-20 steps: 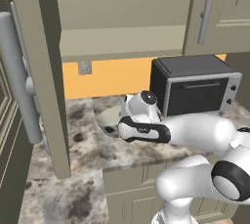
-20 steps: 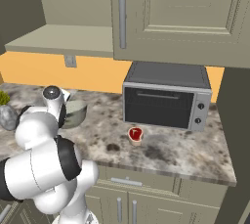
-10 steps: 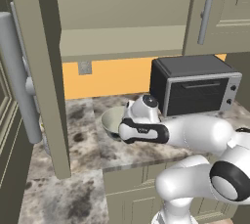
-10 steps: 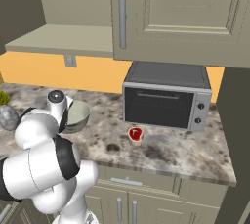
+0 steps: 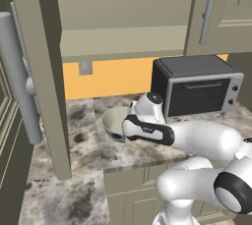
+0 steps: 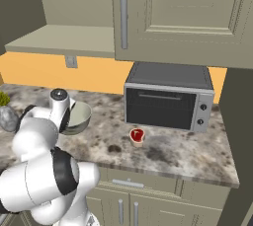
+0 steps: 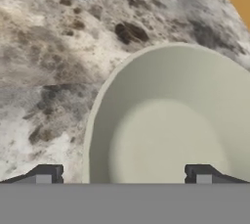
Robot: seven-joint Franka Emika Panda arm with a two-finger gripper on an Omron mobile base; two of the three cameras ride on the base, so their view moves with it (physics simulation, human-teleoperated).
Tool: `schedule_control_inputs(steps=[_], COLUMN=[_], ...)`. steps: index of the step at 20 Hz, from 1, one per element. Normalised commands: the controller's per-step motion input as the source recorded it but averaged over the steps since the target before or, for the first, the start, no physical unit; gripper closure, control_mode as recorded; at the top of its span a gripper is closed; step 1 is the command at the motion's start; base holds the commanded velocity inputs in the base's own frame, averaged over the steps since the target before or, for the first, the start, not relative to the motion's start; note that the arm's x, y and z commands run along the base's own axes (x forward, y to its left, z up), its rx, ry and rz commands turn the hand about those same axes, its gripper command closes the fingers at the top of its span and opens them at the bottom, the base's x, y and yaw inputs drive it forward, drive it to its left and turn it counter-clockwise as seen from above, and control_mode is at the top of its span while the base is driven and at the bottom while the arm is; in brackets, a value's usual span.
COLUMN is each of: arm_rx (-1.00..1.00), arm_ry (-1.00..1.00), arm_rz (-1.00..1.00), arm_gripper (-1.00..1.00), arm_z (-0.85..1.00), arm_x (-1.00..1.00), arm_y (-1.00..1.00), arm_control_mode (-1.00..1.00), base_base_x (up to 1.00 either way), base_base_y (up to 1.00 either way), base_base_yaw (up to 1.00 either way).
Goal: Retrieve the bowl from the cabinet, then place the raw meat into the bowl to avoid contamination.
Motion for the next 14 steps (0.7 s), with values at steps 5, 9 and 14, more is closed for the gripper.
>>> schedule_control_inputs(steps=[5, 9, 14], arm_rx=[0.0, 0.0, -0.02], arm_ry=[0.0, 0.0, 0.03], arm_rz=[0.0, 0.0, 0.0], arm_gripper=[-1.0, -1.0, -1.0], arm_z=[0.31, 0.33, 0.26], arm_x=[-0.12, -0.23, -0.29], arm_y=[-0.02, 0.0, 0.0], arm_control_mode=[-1.0, -1.0, -1.0], base_base_x=[0.0, 0.0, 0.0], base_base_y=[0.0, 0.0, 0.0], base_base_yaw=[0.0, 0.0, 0.0])
